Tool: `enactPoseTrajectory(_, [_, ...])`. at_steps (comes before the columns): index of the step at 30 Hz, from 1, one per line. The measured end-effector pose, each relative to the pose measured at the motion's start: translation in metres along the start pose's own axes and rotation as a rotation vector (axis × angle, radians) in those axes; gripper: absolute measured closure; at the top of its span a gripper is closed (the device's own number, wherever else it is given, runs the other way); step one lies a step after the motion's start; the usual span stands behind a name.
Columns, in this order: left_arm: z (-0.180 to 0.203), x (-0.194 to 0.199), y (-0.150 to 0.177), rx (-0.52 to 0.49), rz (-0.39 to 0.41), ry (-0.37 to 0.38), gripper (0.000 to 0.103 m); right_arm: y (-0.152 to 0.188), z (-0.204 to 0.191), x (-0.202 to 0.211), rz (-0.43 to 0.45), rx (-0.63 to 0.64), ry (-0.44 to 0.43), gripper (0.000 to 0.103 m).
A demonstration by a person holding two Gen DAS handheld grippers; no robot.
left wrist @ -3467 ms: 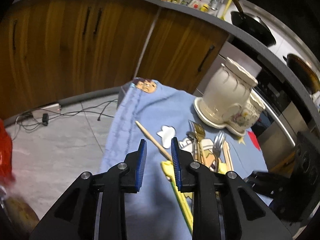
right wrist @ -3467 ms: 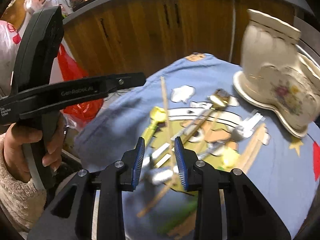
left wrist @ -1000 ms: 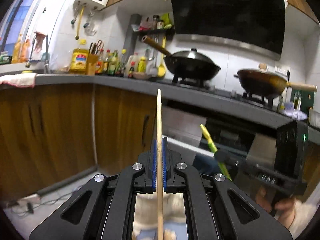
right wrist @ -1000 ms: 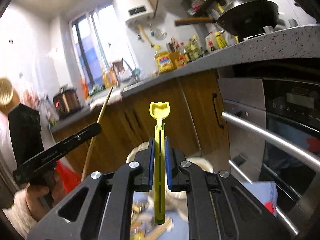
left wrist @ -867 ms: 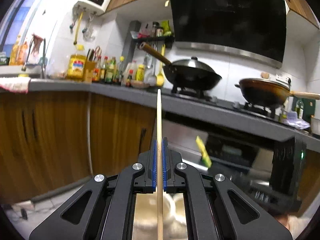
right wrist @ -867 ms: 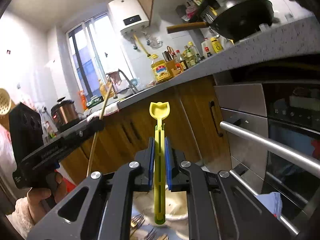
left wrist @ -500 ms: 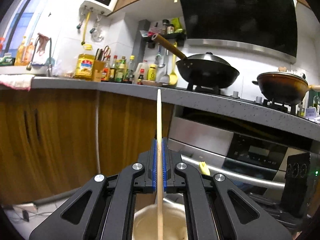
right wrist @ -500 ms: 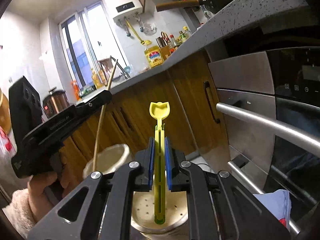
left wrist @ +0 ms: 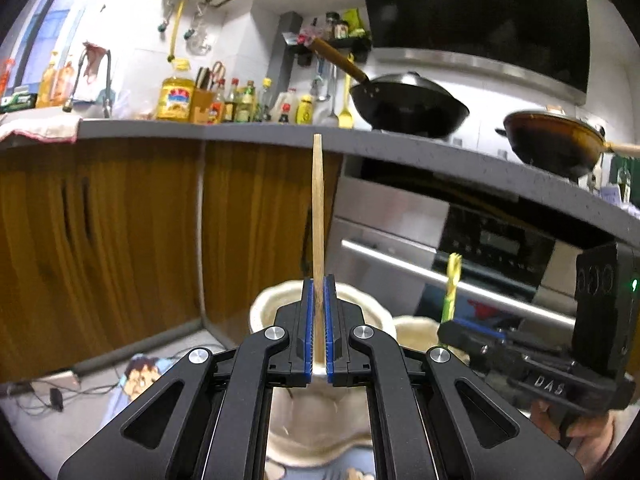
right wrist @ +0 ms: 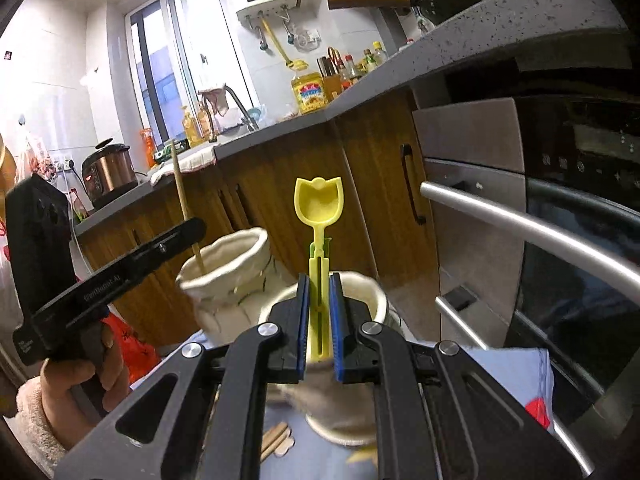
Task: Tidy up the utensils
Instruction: 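Drop the chopstick in the tall cup with left tool while right tool drops spoon in short cup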
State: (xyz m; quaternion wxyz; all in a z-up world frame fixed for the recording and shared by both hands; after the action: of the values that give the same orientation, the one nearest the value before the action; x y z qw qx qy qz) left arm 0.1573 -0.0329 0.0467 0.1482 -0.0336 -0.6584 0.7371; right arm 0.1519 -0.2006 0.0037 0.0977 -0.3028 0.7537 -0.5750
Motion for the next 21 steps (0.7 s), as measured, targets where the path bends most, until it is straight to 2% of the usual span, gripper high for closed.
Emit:
enactPoseTrajectory(3, [0.007, 0.003, 0.006, -0.053, -0.006, -0.001, 0.098, 0.004, -0.001, 0.002, -0.026, 0.012, 0.02, 0.093])
enactPoseTrajectory(11, [0.01, 0.006, 0.009, -0.055, -0.009, 0.021, 0.097, 0.006, -0.012, 0.003, -0.019, 0.077, 0.051, 0.093])
enactPoseTrajectory(13, [0.01, 0.007, 0.009, -0.056, -0.007, 0.022, 0.09, 0.007, -0.015, 0.004, -0.016, 0.09, 0.054, 0.093])
enactPoseTrajectory(21, [0.009, 0.012, 0.005, -0.049, 0.008, 0.023, 0.084, 0.01, -0.016, 0.005, -0.018, 0.11, 0.073, 0.091])
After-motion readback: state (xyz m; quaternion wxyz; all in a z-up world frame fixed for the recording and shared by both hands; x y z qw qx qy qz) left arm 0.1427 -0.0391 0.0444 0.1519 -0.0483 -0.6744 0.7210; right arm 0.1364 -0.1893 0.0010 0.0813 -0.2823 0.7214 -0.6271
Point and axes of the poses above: each gripper's, at about its wrist camera, not at the fingertips, and x roughly against the way its jaws point, z to its right, y to its underside, the point moved 5 cm from there along -x, roughly the way its jaws point, and after that the axes turned 8 degrees about z, right-handed, at the moved point
